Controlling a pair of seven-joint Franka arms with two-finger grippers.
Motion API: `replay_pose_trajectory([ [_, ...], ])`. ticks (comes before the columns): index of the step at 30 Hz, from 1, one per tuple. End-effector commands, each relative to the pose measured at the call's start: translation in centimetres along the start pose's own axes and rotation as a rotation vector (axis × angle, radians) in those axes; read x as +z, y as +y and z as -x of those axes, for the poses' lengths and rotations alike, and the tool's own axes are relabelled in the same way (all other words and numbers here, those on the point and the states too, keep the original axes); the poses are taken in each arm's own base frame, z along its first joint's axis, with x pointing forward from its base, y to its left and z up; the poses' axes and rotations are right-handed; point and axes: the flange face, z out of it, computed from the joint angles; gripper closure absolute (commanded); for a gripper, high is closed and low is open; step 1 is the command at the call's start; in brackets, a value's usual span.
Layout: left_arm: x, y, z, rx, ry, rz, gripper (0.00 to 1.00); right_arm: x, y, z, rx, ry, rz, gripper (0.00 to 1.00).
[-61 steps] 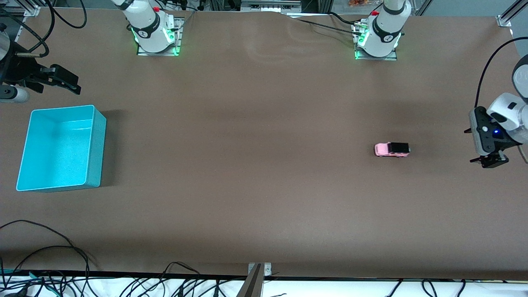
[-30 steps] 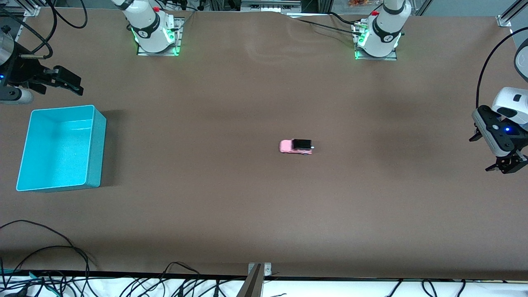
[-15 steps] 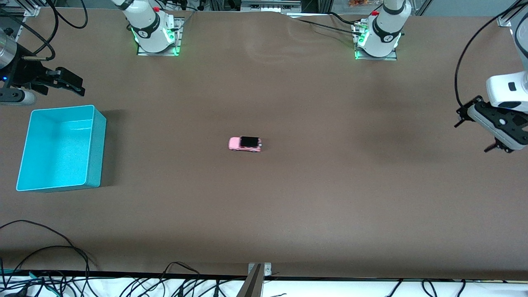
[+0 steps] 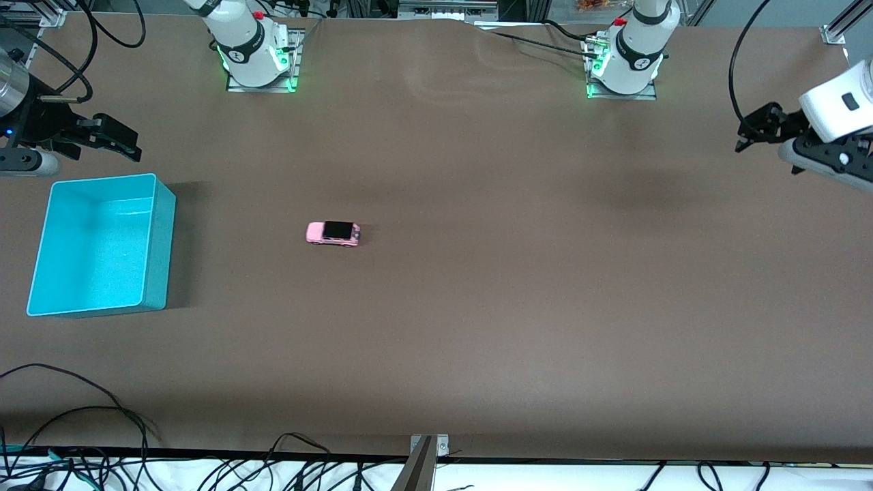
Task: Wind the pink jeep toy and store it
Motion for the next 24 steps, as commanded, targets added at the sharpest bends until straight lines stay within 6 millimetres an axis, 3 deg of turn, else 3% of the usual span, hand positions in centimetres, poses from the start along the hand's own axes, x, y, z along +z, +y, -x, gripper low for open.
replay_pose_trajectory([
  [1, -2.1, 2.7, 2.0, -0.077, -0.035, -0.009, 0.0, 0.0, -0.1, 0.1, 0.003, 0.013, -0.019, 0.0],
  [7, -5.3, 4.3, 2.4, -0.091, -0.012, -0.023, 0.0, 0.2, 0.3, -0.1, -0.056, 0.02, -0.041, 0.0],
  [17, -5.4, 3.1, 2.0, -0.133, -0.007, -0.018, 0.0, 1.8, -0.1, -0.4, -0.054, 0.011, -0.085, 0.0],
  [24, -4.4, 1.7, -0.4, -0.139, -0.017, -0.01, 0.0, 4.8, -0.7, -0.8, -0.065, 0.02, -0.081, 0.0],
])
